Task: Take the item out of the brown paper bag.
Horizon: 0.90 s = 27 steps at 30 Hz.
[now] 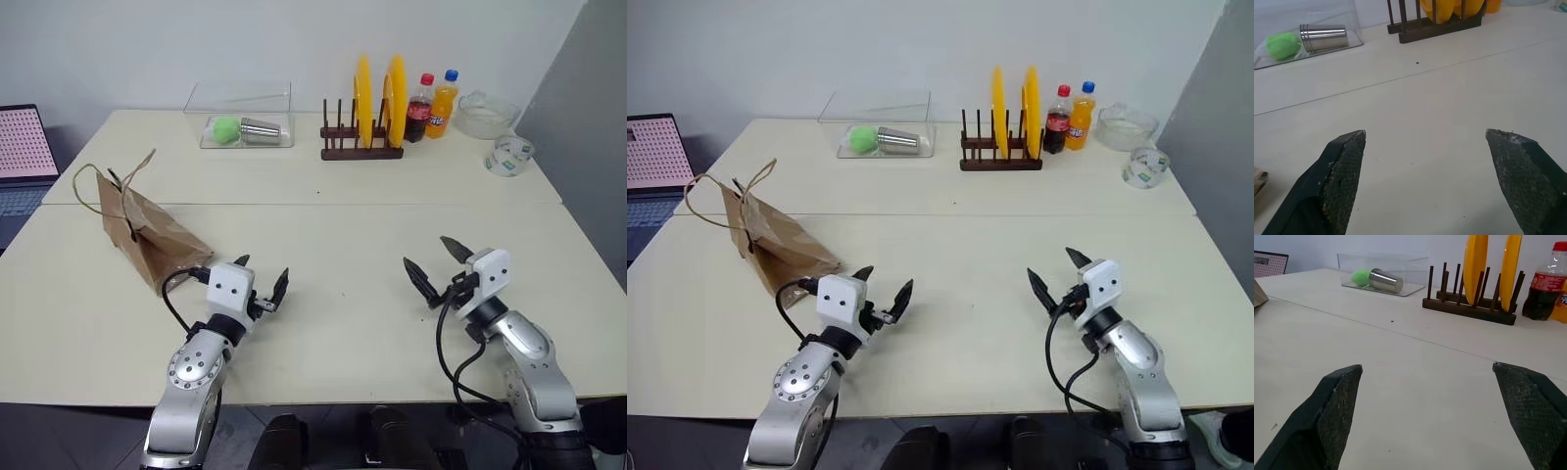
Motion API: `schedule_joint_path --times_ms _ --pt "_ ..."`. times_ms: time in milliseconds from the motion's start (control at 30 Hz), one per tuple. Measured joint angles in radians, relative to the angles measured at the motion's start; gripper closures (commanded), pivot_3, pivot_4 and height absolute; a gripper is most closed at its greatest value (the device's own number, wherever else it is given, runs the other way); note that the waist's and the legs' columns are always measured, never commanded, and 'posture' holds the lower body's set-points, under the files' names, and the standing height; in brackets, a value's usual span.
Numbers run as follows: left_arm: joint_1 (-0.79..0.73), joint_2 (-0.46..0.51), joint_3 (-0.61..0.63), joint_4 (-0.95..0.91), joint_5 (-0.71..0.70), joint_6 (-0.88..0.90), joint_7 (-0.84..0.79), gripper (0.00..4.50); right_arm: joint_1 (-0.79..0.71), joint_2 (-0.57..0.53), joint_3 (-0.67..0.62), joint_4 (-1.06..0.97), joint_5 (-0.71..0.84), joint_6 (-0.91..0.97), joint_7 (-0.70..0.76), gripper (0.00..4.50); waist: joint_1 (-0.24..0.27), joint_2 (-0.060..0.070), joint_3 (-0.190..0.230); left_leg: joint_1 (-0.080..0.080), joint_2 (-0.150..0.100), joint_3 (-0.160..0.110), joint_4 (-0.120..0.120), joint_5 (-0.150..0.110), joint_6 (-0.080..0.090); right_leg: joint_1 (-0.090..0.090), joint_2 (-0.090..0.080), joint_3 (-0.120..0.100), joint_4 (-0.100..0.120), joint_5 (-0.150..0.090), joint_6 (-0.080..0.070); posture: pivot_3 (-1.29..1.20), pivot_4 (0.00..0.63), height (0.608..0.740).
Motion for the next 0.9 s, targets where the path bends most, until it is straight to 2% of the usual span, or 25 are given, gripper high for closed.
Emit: schedule_joint_path --times_ms 900 --pt "-0.005 -0.002 -0.001 0.000 0.028 0.001 0.053 0.39 -0.028 0.008 0.024 0.030 -0.001 -0.008 0.042 0.00 0.000 0.000 0.000 0.000 0.000 0.000 0.000 0.000 0.000 0.000 0.000 0.000 0.000 0.000 0.000 0.00 0.150 0.740"
